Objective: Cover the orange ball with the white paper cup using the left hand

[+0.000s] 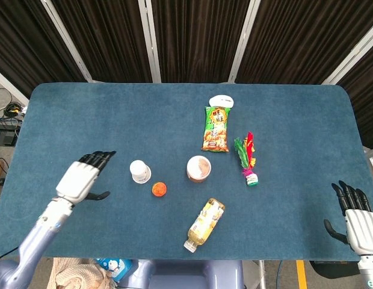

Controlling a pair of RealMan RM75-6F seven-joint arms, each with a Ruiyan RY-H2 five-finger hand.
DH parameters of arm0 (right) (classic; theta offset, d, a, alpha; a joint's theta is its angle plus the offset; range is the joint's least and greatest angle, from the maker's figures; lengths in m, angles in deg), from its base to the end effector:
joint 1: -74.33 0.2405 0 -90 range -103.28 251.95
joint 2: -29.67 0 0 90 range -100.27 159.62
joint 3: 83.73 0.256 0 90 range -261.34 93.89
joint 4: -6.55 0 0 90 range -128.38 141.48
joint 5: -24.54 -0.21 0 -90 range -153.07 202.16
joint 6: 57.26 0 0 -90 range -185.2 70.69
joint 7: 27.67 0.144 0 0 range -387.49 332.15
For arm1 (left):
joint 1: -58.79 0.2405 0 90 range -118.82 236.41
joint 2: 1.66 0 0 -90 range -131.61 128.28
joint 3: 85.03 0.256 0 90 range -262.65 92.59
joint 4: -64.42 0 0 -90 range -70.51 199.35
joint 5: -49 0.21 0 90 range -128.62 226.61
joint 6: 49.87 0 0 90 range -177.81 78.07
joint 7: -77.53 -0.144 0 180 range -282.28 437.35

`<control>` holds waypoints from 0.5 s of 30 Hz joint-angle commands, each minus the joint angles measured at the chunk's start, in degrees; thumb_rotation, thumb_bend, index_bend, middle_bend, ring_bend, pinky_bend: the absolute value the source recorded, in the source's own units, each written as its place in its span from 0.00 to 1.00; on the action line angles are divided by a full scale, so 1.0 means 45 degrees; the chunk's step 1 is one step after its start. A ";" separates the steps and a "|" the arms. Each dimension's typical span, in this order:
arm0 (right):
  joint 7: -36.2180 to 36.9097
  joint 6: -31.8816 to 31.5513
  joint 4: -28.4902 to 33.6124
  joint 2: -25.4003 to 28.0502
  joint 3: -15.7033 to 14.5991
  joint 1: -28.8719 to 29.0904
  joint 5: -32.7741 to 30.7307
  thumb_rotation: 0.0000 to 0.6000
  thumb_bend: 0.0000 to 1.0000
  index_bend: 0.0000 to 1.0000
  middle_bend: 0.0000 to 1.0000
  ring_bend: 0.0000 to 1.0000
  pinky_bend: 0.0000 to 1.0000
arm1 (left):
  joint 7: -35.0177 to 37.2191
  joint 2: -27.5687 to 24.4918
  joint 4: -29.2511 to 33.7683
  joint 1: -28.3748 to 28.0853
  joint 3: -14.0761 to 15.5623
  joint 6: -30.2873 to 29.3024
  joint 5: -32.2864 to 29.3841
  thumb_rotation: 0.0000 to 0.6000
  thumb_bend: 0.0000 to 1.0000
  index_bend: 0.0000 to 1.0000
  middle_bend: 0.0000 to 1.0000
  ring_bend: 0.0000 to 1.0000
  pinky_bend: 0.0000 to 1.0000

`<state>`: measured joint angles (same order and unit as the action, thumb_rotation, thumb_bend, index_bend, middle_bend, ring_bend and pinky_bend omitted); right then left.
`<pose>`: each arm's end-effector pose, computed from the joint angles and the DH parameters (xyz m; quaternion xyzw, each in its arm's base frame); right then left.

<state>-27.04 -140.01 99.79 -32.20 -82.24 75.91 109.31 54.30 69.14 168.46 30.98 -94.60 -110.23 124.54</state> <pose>-0.3276 -0.1572 0.1630 0.5893 -0.4238 0.3462 0.5943 -0.1792 0.2824 0.0701 -0.7435 -0.3378 -0.3650 0.4470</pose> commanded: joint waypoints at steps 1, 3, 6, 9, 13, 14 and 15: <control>0.0043 0.0043 -0.0006 0.0001 -0.0002 0.0020 -0.0005 1.00 0.35 0.00 0.00 0.00 0.03 | -0.1182 0.1003 -0.0199 -0.1012 -0.0569 0.0747 -0.1610 1.00 0.17 0.04 0.17 0.14 0.26; 0.0070 0.0076 -0.0009 0.0001 0.0000 0.0034 -0.0018 1.00 0.35 0.00 0.00 0.00 0.03 | -0.1655 0.1347 -0.0416 -0.1347 -0.0669 0.0871 -0.2128 1.00 0.18 0.06 0.18 0.15 0.26; 0.0103 0.0146 -0.0008 -0.0002 0.0022 0.0068 -0.0071 1.00 0.35 0.00 0.00 0.00 0.03 | -0.2393 0.1859 -0.0756 -0.1917 -0.0820 0.1067 -0.3109 1.00 0.19 0.08 0.20 0.18 0.27; 0.0138 0.0226 -0.0013 -0.0001 0.0043 0.0105 -0.0133 1.00 0.35 0.00 0.00 0.00 0.03 | -0.2920 0.2282 -0.0991 -0.2420 -0.0917 0.1186 -0.3973 1.00 0.20 0.10 0.23 0.19 0.28; 0.0196 0.0321 -0.0022 -0.0012 0.0072 0.0146 -0.0218 1.00 0.35 0.00 0.00 0.00 0.03 | -0.3451 0.2800 -0.1379 -0.2976 -0.0900 0.1186 -0.4699 1.00 0.21 0.11 0.24 0.20 0.29; 0.0210 0.0336 -0.0022 -0.0009 0.0077 0.0151 -0.0236 1.00 0.35 0.00 0.00 0.00 0.03 | -0.3566 0.2912 -0.1501 -0.3092 -0.0883 0.1167 -0.4844 1.00 0.21 0.11 0.24 0.20 0.29; 0.0218 0.0340 -0.0021 -0.0005 0.0080 0.0153 -0.0244 1.00 0.35 0.00 0.00 0.00 0.03 | -0.3637 0.2982 -0.1577 -0.3166 -0.0873 0.1148 -0.4937 1.00 0.21 0.11 0.24 0.21 0.29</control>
<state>-26.06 -138.48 99.69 -32.23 -81.88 76.60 108.21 38.53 81.89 162.04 17.42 -98.53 -105.07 103.05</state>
